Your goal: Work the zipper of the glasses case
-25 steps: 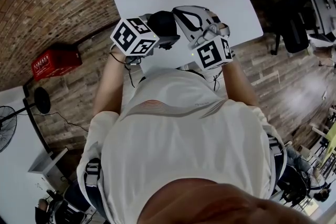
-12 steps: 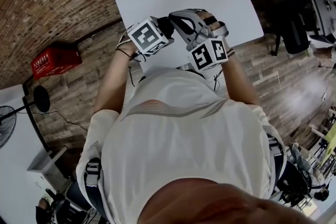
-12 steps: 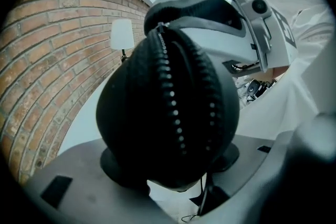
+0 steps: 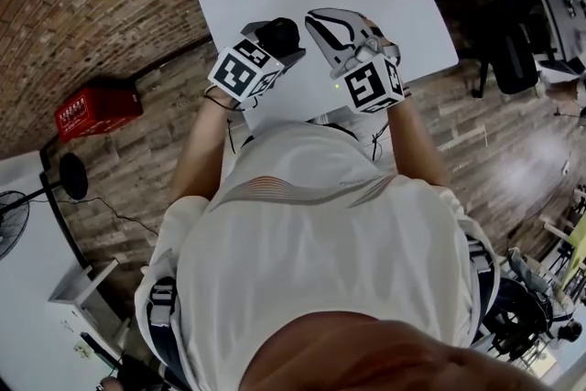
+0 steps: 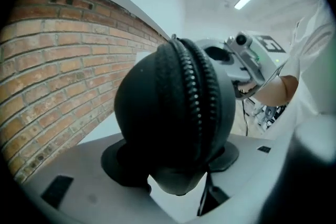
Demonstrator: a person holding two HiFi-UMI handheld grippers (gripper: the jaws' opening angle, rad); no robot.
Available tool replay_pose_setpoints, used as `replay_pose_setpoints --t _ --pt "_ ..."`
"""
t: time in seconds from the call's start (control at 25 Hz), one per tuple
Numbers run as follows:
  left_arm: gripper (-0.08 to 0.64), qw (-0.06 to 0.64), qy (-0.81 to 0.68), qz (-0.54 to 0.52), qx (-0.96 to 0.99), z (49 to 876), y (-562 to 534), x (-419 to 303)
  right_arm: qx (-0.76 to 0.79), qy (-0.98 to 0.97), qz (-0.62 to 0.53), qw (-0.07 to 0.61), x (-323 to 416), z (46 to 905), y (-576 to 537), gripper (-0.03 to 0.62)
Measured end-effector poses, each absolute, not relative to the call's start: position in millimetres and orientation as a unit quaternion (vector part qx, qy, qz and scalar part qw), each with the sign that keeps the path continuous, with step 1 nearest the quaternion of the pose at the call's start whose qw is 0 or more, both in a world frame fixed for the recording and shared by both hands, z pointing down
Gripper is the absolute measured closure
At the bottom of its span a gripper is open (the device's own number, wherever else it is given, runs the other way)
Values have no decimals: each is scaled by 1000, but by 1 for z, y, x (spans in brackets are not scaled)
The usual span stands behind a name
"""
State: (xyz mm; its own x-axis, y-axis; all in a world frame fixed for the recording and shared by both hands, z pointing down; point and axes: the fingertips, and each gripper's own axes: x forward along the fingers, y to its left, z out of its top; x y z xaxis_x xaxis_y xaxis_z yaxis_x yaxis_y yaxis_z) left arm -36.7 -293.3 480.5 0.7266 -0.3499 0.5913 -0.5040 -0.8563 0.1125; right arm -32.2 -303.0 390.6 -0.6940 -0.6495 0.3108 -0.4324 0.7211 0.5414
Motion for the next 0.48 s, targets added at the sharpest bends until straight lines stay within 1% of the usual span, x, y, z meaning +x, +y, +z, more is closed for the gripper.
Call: replay_pose_setpoints --t 0.28,0.48 --pt "290 124 -376 130 909 409 -337 -89 420 -878 -101 206 17 374 -346 532" --pt "290 91 -458 47 883 371 -344 -126 483 -863 -18 150 57 372 -363 541"
